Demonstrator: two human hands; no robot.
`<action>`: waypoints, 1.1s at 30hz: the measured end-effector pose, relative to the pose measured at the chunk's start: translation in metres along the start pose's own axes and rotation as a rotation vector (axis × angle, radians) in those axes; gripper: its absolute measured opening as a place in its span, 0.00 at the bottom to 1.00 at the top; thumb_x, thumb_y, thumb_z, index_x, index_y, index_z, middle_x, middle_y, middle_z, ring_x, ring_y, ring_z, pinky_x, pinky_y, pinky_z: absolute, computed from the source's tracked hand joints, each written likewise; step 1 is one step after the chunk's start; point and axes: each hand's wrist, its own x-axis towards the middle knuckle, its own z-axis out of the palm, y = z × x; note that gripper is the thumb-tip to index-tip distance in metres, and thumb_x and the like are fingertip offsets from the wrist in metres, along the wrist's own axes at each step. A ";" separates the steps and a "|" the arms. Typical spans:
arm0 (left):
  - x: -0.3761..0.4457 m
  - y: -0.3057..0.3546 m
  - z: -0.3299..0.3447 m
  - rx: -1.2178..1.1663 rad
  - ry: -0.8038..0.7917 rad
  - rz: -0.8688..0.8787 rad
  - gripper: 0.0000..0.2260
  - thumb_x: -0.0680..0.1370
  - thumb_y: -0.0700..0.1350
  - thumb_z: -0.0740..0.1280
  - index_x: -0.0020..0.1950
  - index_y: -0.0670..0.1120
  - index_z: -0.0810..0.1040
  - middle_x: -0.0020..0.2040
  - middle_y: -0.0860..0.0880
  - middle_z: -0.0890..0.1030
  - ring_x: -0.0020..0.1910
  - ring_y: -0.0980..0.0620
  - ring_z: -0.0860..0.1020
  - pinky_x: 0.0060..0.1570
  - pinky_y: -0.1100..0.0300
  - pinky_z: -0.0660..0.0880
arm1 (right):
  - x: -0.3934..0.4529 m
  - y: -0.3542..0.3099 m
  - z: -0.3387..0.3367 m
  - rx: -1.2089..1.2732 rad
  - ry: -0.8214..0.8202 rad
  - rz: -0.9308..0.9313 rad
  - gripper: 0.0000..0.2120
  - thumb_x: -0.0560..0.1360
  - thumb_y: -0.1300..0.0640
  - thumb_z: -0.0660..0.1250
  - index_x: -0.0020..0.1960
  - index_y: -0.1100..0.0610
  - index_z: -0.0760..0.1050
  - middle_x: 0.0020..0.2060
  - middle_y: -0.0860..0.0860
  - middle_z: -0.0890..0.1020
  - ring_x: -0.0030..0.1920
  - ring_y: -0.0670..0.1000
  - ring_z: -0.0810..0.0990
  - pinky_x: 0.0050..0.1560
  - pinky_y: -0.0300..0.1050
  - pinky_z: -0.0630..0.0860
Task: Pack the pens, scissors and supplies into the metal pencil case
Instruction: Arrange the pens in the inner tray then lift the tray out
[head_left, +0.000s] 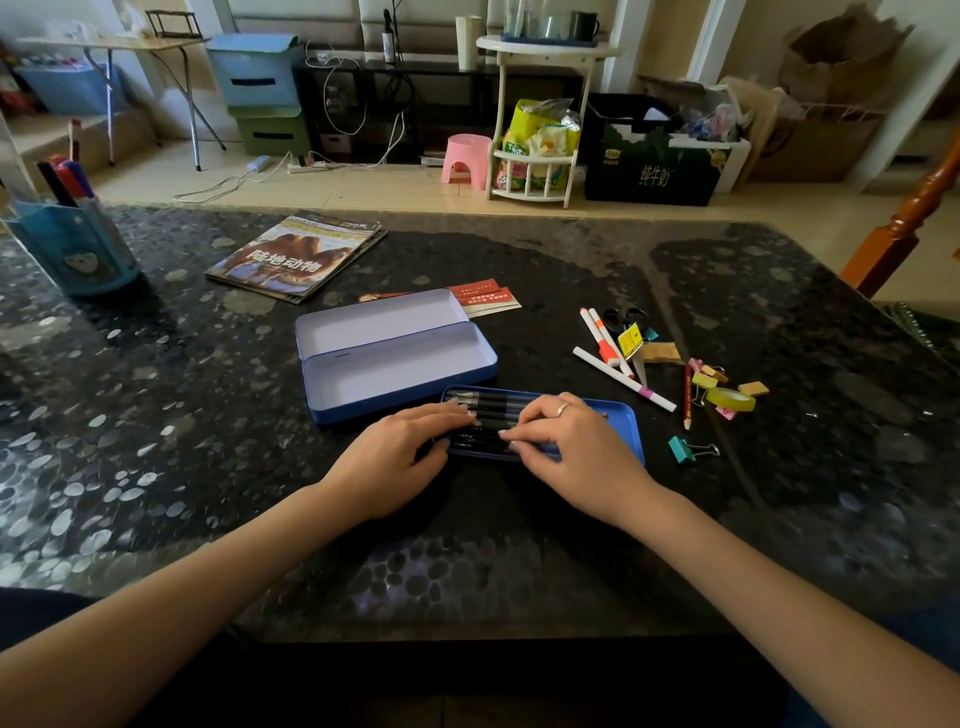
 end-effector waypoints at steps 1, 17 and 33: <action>0.000 0.000 0.000 -0.003 0.006 0.006 0.18 0.78 0.43 0.63 0.67 0.53 0.73 0.67 0.55 0.73 0.68 0.59 0.68 0.69 0.56 0.66 | 0.000 0.001 0.000 -0.018 -0.012 0.000 0.12 0.77 0.53 0.65 0.59 0.50 0.80 0.51 0.45 0.78 0.53 0.43 0.71 0.52 0.38 0.68; 0.007 0.001 -0.006 -0.003 -0.017 -0.008 0.28 0.73 0.53 0.69 0.71 0.57 0.65 0.72 0.57 0.64 0.70 0.61 0.62 0.68 0.62 0.61 | 0.001 0.037 -0.070 -0.244 0.169 0.397 0.06 0.76 0.54 0.65 0.51 0.52 0.79 0.47 0.47 0.80 0.46 0.46 0.77 0.45 0.42 0.74; 0.013 0.003 -0.009 -0.050 -0.026 -0.145 0.26 0.74 0.49 0.70 0.70 0.53 0.67 0.69 0.54 0.70 0.65 0.57 0.70 0.65 0.62 0.66 | -0.001 0.085 -0.071 -0.510 -0.247 1.016 0.14 0.77 0.53 0.64 0.56 0.62 0.74 0.44 0.55 0.77 0.45 0.53 0.79 0.42 0.45 0.77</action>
